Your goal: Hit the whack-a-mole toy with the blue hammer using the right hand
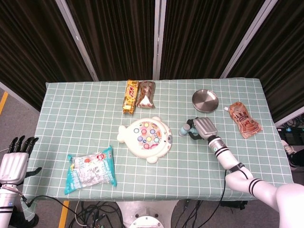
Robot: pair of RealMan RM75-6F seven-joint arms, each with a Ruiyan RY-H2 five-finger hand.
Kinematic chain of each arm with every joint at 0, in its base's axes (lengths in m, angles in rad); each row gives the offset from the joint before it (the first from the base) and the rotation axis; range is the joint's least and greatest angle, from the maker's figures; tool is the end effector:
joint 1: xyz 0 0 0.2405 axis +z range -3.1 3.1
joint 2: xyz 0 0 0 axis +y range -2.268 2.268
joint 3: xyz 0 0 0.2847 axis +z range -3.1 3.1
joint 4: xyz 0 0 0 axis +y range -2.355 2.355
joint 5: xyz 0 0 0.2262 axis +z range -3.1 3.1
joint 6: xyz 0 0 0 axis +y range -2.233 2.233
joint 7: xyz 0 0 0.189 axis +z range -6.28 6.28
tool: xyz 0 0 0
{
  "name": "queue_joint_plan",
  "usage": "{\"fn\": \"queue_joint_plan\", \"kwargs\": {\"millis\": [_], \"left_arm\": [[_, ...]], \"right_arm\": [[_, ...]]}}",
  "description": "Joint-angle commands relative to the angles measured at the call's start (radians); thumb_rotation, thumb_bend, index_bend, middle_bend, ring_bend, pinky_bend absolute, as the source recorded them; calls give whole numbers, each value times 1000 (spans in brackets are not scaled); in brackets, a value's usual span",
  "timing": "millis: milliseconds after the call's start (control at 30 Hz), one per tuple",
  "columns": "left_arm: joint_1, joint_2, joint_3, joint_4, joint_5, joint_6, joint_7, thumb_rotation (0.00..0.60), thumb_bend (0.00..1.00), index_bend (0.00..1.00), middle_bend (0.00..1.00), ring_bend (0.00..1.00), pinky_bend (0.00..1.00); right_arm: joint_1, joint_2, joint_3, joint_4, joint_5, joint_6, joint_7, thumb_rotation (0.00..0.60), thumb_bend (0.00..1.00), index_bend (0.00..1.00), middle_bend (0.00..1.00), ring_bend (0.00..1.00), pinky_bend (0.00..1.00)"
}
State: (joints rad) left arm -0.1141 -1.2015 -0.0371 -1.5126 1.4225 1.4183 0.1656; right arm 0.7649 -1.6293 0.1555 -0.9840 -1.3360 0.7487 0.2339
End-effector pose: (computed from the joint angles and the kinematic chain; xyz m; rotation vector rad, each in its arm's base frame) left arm -0.3691 0.2376 0.1293 -1.4342 -0.8382 -0.7045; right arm -0.2409 -0.4642 -0.0532 1.8211 -1.1484 0.8793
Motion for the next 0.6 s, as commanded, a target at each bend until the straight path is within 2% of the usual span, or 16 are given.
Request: {"fn": "queue_joint_plan", "kwargs": {"millis": [33,200,300,467,600], "left_arm": [[2,1,1,-2,1,3,1,600,37,124,129,0,39],[5,6,2,-9,2,8,6,600,38,124,129,0,39],[7,10,2,-14,3,12,8,600,38,124,129,0,39],[9,20,1,-26,9,21,17,600,37,124,129,0,39],[10,26,1,-36,13,26,23,600,38,124,129,0,39]], "right_arm": [[-3,-7,-6,19,-24,22,42,600,510,558,557,416,520],[-4,28,-21,6,-85,72,109,600,553,594,595,456,588],[1,89,-38,-42,-139,103,138,600,569,602,605,466,612],[30,232,-42,-209,-210,137,132,600,612,611,628,490,645],[84,307,-26,-328,-204,64,81,600,625,615,631,494,649]]}}
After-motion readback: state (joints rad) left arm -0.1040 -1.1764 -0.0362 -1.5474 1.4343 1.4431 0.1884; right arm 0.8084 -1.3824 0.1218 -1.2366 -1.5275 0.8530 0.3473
